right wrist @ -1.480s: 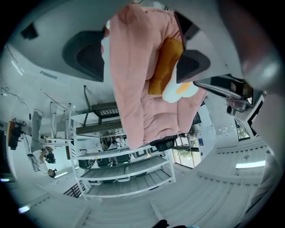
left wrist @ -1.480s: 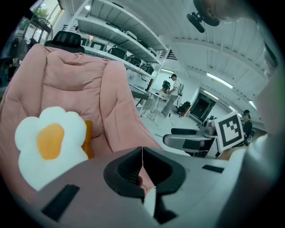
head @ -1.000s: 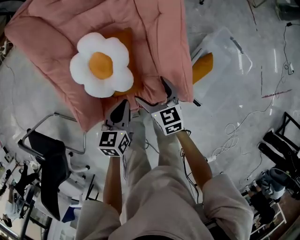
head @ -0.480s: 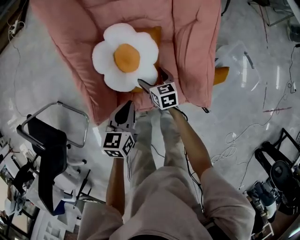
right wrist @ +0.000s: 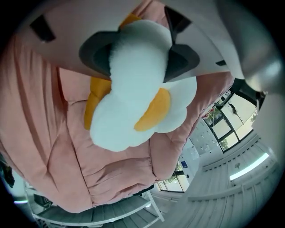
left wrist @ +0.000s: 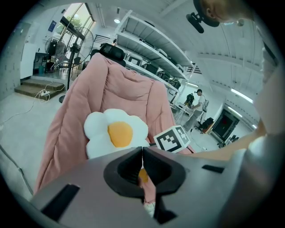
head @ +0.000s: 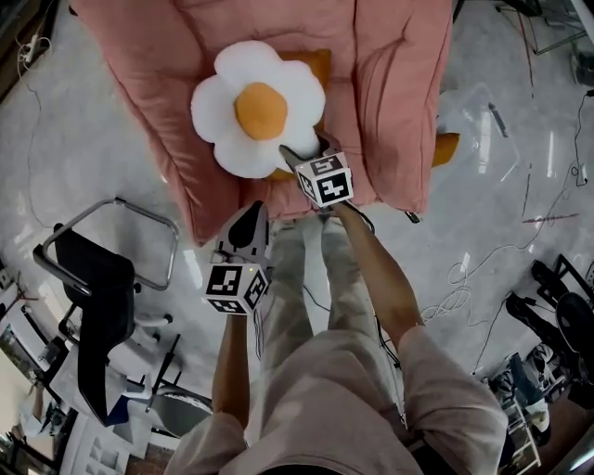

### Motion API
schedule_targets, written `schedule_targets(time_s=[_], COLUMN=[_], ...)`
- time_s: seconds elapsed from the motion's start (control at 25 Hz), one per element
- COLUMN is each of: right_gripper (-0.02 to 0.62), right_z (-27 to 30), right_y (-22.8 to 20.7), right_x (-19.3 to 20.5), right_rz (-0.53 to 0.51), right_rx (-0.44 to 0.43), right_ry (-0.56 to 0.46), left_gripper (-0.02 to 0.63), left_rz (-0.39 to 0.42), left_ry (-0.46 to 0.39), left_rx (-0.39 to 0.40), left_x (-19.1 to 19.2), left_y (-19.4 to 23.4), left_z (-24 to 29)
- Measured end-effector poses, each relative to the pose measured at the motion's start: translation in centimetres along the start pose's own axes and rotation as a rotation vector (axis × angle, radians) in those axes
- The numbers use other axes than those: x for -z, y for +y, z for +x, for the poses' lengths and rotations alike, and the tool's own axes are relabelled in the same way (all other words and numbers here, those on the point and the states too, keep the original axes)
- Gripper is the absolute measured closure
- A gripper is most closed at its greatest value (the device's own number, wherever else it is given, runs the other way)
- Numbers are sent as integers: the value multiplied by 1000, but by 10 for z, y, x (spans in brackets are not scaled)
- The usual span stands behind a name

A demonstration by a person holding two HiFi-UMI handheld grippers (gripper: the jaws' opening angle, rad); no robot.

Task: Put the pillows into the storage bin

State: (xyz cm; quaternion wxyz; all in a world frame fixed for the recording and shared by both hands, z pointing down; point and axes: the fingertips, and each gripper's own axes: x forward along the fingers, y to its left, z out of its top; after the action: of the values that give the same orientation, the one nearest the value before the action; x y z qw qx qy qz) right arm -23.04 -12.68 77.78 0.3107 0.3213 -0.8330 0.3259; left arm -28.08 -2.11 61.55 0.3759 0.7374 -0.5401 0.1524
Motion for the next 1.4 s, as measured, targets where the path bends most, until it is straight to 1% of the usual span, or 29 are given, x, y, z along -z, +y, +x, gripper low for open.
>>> schedule_targets(time_s=[0.24,0.32,0.44,0.52,0.64,0.72,0.84,1.2,1.4], right_gripper=[381,397,407,408,413,413,413,413,414], right_z=[-19,-31,-56,-75,-106,-125,-155,-245,-303], right_y=[10,16,22,18,9,3,-13,-82,-123], right_x=[-13,-21,-35,-40,-42,-42,-45,-61,-61], right_rz=[-68,-103,-154,-212,-328,-371,-360,-241,-174], right_rx=[27,30,47,84,150,174,205,316,382], right_ry=[-42,-65,-113,-134,-148,-161,-196,-328,-401], left_gripper=[594,594,594,594,594,594,594,594,594], left_rz=[8,11,18,25,36,45,65,144,200], left_ry=[2,4,6,6,6,6,12,38,53], left_rx=[9,11,15,21,37,48,72,150,215], left_x=[0,0,0,0,-1,-2,-5,-11,-12], left_y=[-3,-6,-13,-21,-37,-50,-72,-144,-196], left_z=[4,5,9,13,20,26,35,66,87])
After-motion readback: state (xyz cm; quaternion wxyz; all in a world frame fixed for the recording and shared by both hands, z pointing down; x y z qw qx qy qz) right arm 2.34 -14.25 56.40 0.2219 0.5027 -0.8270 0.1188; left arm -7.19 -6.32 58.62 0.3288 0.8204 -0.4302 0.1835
